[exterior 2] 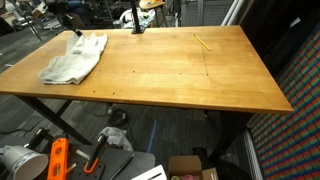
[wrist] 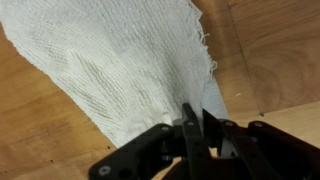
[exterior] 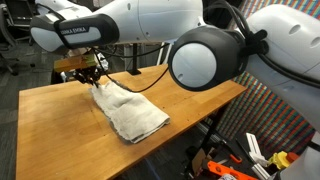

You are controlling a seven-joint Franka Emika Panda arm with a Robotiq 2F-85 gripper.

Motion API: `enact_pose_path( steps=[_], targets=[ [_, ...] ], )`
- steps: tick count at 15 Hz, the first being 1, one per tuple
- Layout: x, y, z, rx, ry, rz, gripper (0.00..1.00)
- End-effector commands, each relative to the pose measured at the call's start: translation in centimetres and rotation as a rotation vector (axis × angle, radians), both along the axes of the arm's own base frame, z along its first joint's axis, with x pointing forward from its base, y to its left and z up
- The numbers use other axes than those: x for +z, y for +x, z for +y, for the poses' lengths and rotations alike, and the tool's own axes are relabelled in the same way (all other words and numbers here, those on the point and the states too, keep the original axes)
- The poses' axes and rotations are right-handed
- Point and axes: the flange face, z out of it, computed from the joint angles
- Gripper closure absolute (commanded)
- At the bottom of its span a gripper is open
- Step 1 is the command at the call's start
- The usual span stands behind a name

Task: Fold the cloth in half

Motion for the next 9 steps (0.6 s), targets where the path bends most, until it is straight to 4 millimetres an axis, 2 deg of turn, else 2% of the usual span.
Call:
enact_pose_path(
  steps=[1, 5, 9],
  targets=[
    [1.2, 0.5, -0.3, -0.071, 0.062, -0.013, 0.98],
    [1.7, 1.1, -0.8, -0.162, 0.098, -0.054, 0.98],
    [1.3, 1.8, -2.1, -0.221, 0.084, -0.08, 0.98]
  ],
)
